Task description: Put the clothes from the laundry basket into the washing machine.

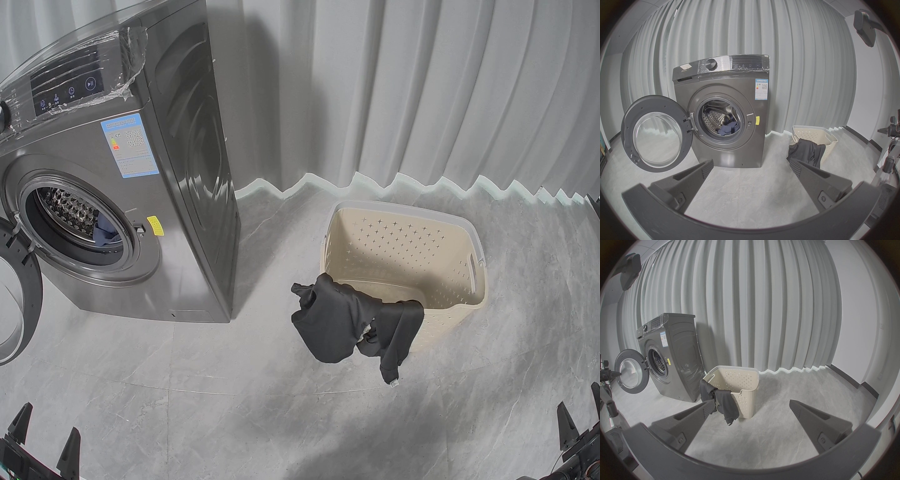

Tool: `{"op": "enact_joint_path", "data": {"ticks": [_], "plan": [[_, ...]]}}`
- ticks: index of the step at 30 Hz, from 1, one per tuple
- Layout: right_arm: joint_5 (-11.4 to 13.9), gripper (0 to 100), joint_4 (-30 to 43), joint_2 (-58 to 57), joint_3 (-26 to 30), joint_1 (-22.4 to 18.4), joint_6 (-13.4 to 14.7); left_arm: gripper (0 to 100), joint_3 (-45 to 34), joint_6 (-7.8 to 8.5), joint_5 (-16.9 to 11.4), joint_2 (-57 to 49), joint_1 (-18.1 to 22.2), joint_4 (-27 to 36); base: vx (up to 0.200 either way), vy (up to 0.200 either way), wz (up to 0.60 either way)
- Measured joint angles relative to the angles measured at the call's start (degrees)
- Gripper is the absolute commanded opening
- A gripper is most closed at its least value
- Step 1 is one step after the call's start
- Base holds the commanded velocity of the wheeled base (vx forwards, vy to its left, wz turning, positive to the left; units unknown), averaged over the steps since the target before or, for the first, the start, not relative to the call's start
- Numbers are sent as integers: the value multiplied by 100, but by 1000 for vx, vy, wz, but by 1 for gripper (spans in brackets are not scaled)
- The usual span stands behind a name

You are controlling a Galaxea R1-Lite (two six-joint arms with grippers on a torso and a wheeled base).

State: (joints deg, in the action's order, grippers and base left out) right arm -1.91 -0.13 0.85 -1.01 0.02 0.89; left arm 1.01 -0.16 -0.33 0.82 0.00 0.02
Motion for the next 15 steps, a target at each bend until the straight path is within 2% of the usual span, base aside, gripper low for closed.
{"op": "enact_joint_path", "data": {"ticks": [4, 15], "plan": [[0, 100, -2, 0, 0, 7, 0, 100, 0, 18, 17, 2, 0, 0, 0, -200, 0], [55, 100, 0, 2, 0, -2, -56, 100, 0, 37, 12, 4, 0, 0, 0, 0, 0]]}}
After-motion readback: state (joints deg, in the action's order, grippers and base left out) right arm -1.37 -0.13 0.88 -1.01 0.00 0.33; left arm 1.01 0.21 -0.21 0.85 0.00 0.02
